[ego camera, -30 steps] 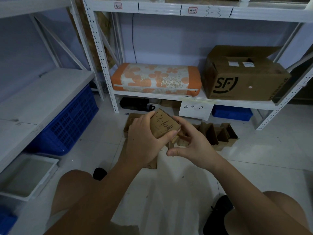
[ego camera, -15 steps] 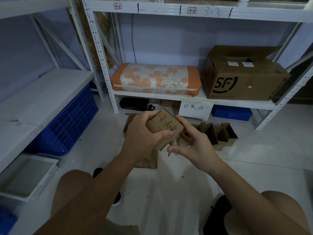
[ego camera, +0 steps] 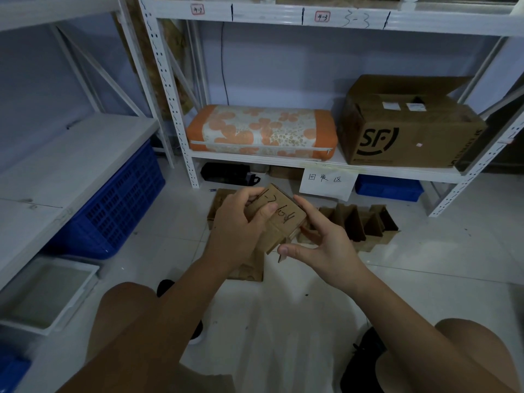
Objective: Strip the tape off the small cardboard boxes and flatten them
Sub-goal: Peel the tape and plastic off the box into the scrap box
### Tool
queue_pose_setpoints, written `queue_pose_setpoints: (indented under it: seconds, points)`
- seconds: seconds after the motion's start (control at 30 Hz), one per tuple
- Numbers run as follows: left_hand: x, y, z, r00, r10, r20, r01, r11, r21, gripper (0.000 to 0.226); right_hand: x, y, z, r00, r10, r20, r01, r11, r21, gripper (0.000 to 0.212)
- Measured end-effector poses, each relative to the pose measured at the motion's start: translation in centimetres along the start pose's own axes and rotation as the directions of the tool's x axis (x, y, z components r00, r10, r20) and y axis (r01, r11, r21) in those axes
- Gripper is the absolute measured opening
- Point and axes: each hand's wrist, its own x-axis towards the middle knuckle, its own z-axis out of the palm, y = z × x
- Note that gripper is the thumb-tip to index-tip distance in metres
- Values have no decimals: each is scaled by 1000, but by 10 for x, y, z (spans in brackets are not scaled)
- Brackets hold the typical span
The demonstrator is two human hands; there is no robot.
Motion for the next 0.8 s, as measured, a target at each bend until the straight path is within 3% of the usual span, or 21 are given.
queue_pose_setpoints:
  seconds: [0.17,0.43,0.8]
  points:
    - [-1,-1,-6,991,-1,131,1,1000,2,77,-2,0,1,1000,-9,-1,9,1000,17,86]
    - [-3,-1,0,1000,21,2,-21,1000,7,55,1,-6,0,999,-36,-31,37,999,32,83]
    - [-8,-6,10,1000,-4,-26,5,1000,14,52,-1,-5,1,994,-55,-93,52,998,-32,81]
